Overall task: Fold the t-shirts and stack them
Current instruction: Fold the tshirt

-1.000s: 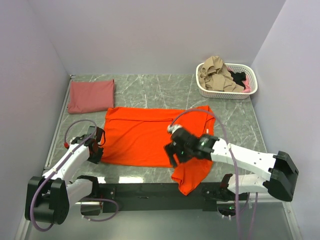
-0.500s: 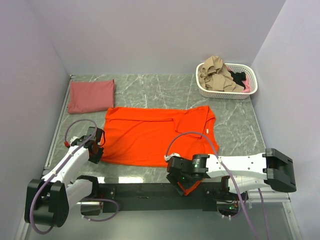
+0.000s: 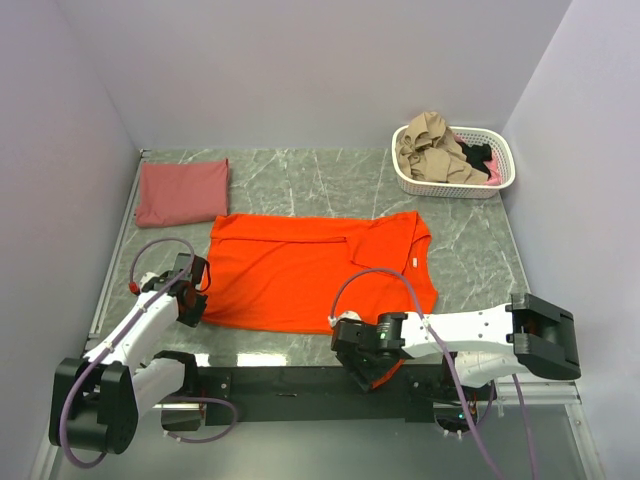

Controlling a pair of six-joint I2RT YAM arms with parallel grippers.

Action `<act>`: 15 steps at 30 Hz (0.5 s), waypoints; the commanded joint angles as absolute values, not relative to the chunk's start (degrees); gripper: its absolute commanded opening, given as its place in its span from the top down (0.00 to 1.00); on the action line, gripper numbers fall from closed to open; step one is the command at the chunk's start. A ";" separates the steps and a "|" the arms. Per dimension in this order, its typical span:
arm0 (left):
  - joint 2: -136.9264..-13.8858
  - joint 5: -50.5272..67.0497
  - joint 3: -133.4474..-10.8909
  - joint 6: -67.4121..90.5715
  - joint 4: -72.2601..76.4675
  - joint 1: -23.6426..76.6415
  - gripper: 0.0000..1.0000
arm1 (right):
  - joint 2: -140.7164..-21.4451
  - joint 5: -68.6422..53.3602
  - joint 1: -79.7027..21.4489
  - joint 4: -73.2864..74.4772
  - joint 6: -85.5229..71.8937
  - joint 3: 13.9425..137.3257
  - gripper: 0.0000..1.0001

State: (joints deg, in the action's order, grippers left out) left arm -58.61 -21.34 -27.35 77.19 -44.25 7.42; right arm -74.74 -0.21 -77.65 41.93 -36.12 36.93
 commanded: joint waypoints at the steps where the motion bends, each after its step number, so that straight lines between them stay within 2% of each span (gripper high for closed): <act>1: -57.74 -23.47 -28.48 76.64 -45.00 7.21 1.00 | -75.15 1.41 -78.13 43.68 -37.88 36.39 0.38; 5: -58.18 -23.38 -29.09 76.73 -45.00 7.12 0.99 | -74.18 2.28 -78.14 44.65 -39.20 35.77 0.49; 7: -58.10 -23.55 -29.18 76.82 -44.91 7.12 0.99 | -74.09 3.68 -78.22 45.44 -39.90 35.77 0.60; 8: -57.92 -23.64 -29.09 76.82 -44.74 7.12 1.00 | -74.09 3.78 -78.14 45.61 -40.25 35.86 0.71; 10: -57.92 -23.55 -29.35 76.47 -44.91 7.12 0.99 | -74.35 5.00 -78.13 46.75 -41.04 36.30 0.79; 13: -57.66 -23.29 -29.53 76.03 -45.09 7.12 1.00 | -73.92 6.85 -78.13 48.51 -42.27 37.35 0.82; 15: -57.22 -22.59 -29.53 75.85 -44.83 7.12 0.99 | -73.31 9.13 -77.96 49.48 -43.06 38.66 0.88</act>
State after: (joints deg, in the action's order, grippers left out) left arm -58.57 -21.39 -27.46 77.10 -44.47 7.40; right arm -74.70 4.54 -77.76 45.56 -40.62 36.69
